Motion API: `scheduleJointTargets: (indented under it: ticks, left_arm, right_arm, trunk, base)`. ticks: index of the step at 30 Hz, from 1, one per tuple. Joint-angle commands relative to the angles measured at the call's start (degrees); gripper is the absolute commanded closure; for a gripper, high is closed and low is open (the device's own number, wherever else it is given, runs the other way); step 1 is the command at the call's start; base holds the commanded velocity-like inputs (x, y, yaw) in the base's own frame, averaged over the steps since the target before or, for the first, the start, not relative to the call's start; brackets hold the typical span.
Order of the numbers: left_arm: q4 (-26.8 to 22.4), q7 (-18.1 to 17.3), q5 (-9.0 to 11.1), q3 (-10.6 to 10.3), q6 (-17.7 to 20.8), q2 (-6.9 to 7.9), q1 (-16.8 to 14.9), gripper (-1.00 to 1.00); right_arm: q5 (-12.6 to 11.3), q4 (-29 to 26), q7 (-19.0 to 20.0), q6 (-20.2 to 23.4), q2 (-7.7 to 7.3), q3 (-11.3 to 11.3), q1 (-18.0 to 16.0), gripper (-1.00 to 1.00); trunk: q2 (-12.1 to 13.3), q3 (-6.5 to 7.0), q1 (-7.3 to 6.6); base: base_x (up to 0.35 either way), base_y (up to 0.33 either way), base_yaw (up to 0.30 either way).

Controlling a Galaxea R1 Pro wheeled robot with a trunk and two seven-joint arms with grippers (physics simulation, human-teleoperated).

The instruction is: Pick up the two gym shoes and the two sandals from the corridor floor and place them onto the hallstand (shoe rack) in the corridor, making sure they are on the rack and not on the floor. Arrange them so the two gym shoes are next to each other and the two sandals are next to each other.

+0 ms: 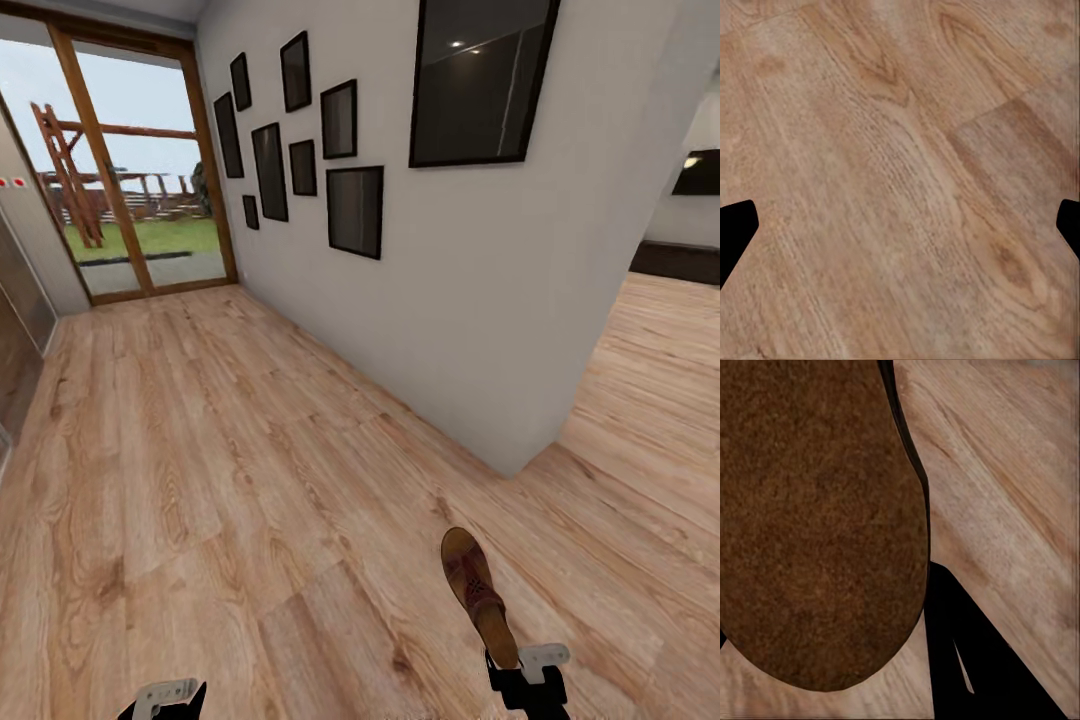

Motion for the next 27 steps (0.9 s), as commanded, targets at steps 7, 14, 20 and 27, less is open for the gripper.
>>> scheduleJointTargets:
  ticks: [7, 14, 20, 27]
  left_arm:
    - [0.3, -0.2, 0.0, 0.9, -0.3, 0.03, 0.0, -1.0]
    - [1.7, 3.0, 1.7, 1.0, -4.4, 0.16, 0.0, -1.0]
    - [6.1, 10.6, 2.7, 0.9, -9.3, -0.06, 0.0, -1.0]
    - [7.5, 12.5, 3.0, 0.9, -13.1, -0.02, 0.0, -1.0]
  right_arm:
    - [0.4, 0.1, -0.3, -0.1, 0.0, 0.0, -0.1, 1.0]
    - [0.4, 0.1, -0.3, -0.1, 0.0, 0.0, -0.1, 1.0]
    - [0.4, 0.1, -0.3, -0.1, 0.0, 0.0, -0.1, 1.0]
    - [0.4, 0.1, -0.2, -0.1, 0.0, 0.0, -0.1, 1.0]
  trunk:
    - [0.0, -0.33, -0.01]
    - [0.0, -0.61, -0.01]
    - [0.0, -0.86, -0.01]
    - [0.0, -1.14, -0.01]
  base:
    - [0.0, 0.0, -0.263]
    - [0.0, 0.0, -0.263]
    - [0.0, 0.0, -0.263]
    - [0.0, 0.0, -0.263]
